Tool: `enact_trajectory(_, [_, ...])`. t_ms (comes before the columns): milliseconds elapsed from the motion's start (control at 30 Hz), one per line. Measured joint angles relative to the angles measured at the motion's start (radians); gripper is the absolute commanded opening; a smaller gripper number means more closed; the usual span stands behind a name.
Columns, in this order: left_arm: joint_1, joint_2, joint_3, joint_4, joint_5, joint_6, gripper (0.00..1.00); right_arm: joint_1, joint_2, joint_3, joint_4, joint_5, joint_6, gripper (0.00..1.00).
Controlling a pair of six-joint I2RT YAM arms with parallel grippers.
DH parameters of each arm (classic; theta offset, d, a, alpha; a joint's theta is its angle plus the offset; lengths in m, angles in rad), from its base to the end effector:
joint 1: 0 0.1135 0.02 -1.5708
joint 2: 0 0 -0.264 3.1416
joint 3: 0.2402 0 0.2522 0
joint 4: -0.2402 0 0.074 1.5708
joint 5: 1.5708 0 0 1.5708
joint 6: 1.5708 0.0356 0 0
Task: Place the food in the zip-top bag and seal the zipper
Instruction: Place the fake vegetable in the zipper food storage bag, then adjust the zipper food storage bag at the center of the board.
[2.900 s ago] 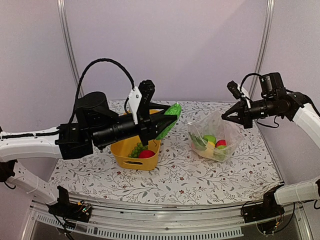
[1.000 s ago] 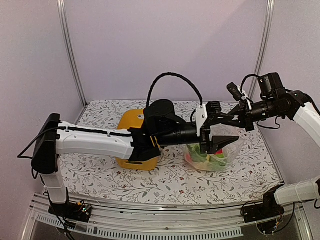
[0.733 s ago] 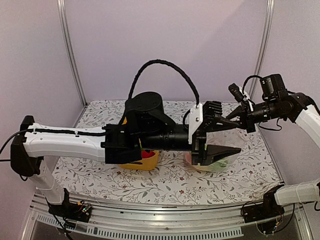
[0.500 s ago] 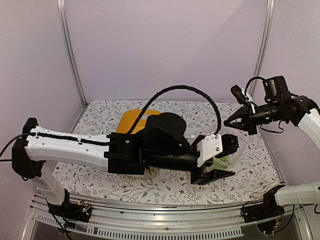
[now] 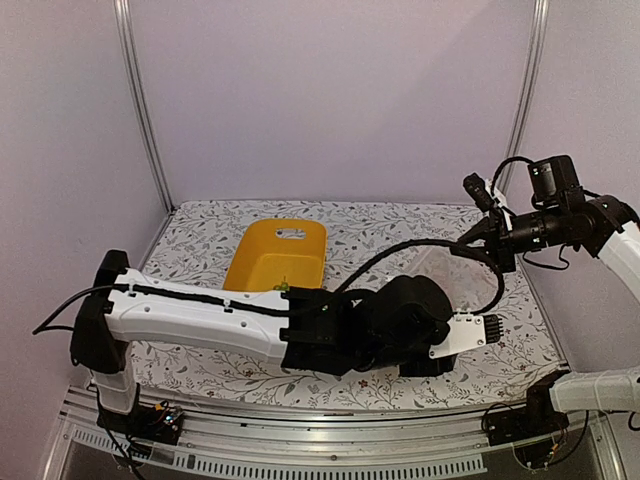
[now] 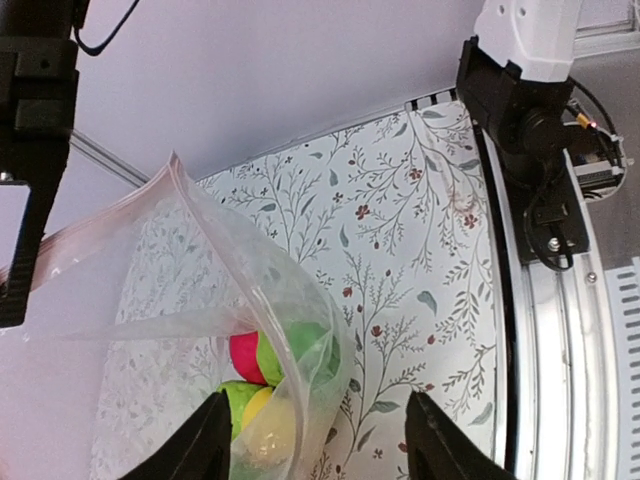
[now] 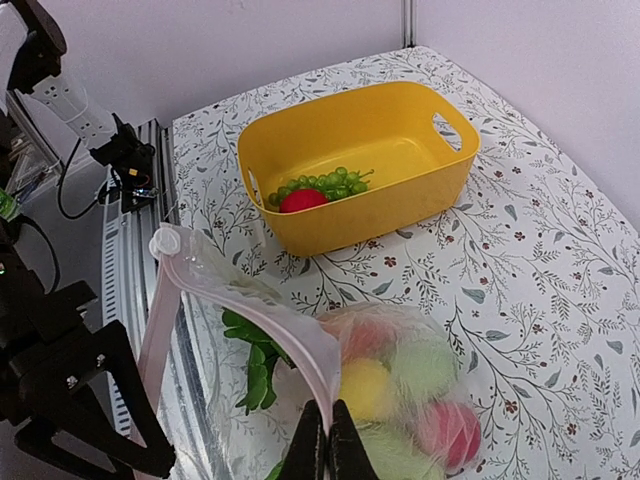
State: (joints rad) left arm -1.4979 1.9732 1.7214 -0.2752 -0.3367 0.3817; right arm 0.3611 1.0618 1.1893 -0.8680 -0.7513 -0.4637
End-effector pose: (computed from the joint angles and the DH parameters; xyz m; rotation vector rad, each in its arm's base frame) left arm 0.0459 -0.4665 0.2994 1.5538 1.3862 -0.3324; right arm 0.1790 0.0936 0.3672 -1.2106 1.8298 0.8025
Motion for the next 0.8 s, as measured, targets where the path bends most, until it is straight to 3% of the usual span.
enact_trajectory(300, [0.029,0.107,0.141,-0.104,-0.075,0.096,0.1,0.0,0.015,0.001,0.0,0.019,0.004,0.0])
enact_trajectory(433, [0.081,0.132,0.222,-0.104,-0.097,0.177,0.03,0.0,0.116,0.11,-0.006,0.091,0.014,0.0])
enact_trajectory(633, [0.184,0.185,0.343,0.012,-0.18,0.331,0.01,-0.02,0.248,0.352,0.032,0.254,0.054,0.0])
enact_trajectory(800, [0.201,0.162,0.255,0.116,-0.192,0.349,0.0,-0.024,0.193,0.282,0.107,0.226,0.066,0.0])
